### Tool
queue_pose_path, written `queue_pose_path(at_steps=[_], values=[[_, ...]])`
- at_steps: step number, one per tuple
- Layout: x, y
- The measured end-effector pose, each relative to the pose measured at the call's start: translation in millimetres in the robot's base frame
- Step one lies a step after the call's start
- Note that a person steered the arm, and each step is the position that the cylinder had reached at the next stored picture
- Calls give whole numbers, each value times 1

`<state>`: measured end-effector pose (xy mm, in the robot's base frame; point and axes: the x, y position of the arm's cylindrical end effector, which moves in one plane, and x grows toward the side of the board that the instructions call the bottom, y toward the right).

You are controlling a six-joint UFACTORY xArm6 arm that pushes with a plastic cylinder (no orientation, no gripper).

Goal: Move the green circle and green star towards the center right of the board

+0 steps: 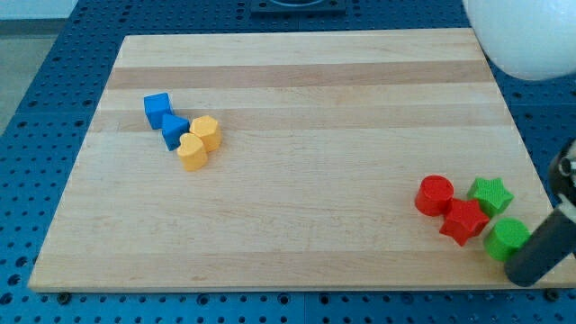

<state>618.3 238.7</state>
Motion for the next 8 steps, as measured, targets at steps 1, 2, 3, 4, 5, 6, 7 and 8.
queue_pose_path(at_steps=[1,2,3,4,5,6,7,8], values=[[0,38],[0,37],[-7,11],[-18,-36],[-38,-103],[-79,-169],[-78,-183],[-18,-149]])
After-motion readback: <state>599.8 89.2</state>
